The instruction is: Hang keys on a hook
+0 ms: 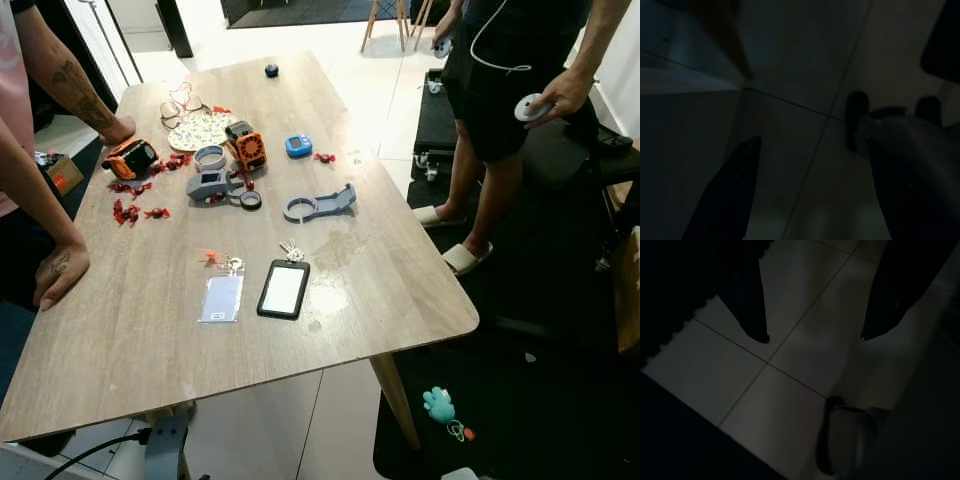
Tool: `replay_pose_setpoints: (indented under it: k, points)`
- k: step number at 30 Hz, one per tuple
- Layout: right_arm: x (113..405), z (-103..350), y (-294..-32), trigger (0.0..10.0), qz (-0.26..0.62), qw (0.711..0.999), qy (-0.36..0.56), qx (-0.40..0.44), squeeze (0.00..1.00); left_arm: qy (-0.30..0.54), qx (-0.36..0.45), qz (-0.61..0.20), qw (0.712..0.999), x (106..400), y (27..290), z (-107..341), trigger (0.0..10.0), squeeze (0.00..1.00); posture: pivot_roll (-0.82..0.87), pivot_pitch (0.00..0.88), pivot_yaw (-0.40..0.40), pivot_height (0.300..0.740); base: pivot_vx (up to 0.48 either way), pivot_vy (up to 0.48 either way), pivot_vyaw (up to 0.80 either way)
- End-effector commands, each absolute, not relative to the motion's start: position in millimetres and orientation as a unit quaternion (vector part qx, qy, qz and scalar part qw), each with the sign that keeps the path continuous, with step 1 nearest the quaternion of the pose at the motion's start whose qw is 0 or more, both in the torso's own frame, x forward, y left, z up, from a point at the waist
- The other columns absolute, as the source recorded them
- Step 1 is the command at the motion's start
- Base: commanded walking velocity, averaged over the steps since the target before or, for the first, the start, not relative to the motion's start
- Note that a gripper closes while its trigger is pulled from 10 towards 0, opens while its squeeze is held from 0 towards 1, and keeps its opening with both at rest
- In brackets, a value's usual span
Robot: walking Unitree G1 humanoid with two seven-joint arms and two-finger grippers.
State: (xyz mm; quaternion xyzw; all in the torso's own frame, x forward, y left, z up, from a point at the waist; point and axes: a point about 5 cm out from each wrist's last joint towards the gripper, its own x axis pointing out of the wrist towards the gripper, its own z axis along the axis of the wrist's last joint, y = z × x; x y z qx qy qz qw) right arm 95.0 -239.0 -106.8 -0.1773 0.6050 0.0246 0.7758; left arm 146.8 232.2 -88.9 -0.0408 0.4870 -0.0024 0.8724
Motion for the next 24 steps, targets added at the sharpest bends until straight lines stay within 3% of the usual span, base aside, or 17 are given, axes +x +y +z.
replay_pose_setpoints:
  k: [1, 5, 8, 10, 12, 16, 20, 24]
  points:
    - [92, -108, -236, 10.0, 0.023, 0.774, 0.609, -0.17, 0.0, 0.48, -0.039, 0.026, 0.876, 144, 250, -85, 10.0, 0.0, -0.16, 0.076, 0.144, 0.74, 0.0, 0.0, 0.0]
    - [91, -108, -238, 10.0, 0.021, 0.774, 0.61, -0.169, 0.0, 0.446, -0.052, 0.059, 0.892, 146, 276, -74, 10.0, 0.0, -0.16, 0.077, 0.137, 0.74, 0.0, 0.0, 0.0]
    - [90, -108, -238, 10.0, 0.021, 0.774, 0.61, -0.169, 0.0, 0.437, -0.058, 0.056, 0.896, 147, 280, -72, 10.0, 0.0, -0.16, 0.077, 0.137, 0.74, 0.0, 0.0, 0.0]
    - [90, -108, -240, 10.0, 0.021, 0.773, 0.611, -0.17, 0.0, 0.426, -0.061, -0.019, 0.902, 146, 284, -66, 10.0, 0.0, -0.16, 0.077, 0.137, 0.74, 0.0, 0.0, 0.0]
    - [90, -108, -240, 10.0, 0.022, 0.773, 0.611, -0.171, 0.0, 0.429, -0.059, -0.041, 0.901, 145, 284, -65, 10.0, 0.0, -0.16, 0.077, 0.137, 0.74, 0.0, 0.0, 0.0]
    - [89, -108, -241, 10.0, 0.024, 0.772, 0.611, -0.172, 0.0, 0.475, 0.002, -0.201, 0.856, 127, 284, -64, 10.0, 0.0, -0.15, 0.073, 0.129, 0.74, 0.0, 0.0, 0.0]
    - [90, -107, -241, 10.0, 0.026, 0.773, 0.61, -0.172, 0.0, 0.453, -0.024, -0.27, 0.849, 128, 294, -50, 10.0, 0.0, -0.15, 0.073, 0.129, 0.74, 0.0, 0.0, 0.0]
    - [90, -108, -241, 10.0, 0.027, 0.773, 0.611, -0.171, 0.0, 0.461, -0.047, -0.354, 0.812, 121, 301, -39, 10.0, 0.0, -0.14, 0.077, 0.128, 0.74, 0.0, 0.0, 0.0]
